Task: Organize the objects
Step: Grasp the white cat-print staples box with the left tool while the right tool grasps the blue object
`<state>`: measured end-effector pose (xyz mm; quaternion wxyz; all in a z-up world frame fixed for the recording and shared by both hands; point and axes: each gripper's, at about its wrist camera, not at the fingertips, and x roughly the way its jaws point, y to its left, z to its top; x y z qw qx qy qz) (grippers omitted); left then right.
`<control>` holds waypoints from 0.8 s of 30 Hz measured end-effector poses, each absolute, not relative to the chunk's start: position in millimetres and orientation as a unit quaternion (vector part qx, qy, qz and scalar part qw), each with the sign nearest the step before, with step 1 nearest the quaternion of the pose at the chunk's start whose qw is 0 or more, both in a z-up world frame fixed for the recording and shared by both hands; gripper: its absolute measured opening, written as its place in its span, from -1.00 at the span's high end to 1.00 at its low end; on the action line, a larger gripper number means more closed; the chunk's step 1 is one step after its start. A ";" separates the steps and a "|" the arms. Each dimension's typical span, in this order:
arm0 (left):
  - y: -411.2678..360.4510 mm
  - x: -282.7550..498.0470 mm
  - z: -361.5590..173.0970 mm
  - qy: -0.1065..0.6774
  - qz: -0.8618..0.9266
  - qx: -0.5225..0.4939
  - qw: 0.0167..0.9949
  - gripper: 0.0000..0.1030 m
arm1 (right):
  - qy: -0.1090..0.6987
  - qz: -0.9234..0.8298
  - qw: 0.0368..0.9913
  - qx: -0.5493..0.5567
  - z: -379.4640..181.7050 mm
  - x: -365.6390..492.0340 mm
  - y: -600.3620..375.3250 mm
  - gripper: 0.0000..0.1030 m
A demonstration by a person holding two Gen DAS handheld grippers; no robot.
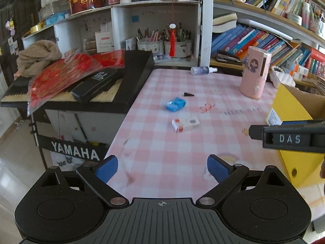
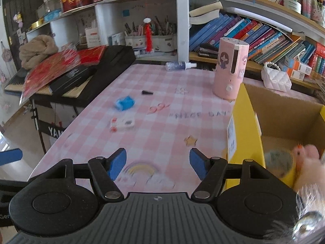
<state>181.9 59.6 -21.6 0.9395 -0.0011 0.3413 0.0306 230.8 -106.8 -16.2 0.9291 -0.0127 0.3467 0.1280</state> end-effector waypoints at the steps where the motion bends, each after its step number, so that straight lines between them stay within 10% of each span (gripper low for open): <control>1: 57.1 189.4 -22.2 0.341 0.030 -0.002 0.940 -0.87 | 0.346 0.128 0.929 -0.009 -15.1 240.2 -109.8 -0.30; 24: 19.8 337.7 -95.4 0.392 0.048 -0.033 0.918 -0.54 | 0.316 0.132 0.939 -0.020 -3.0 369.8 -113.8 -0.51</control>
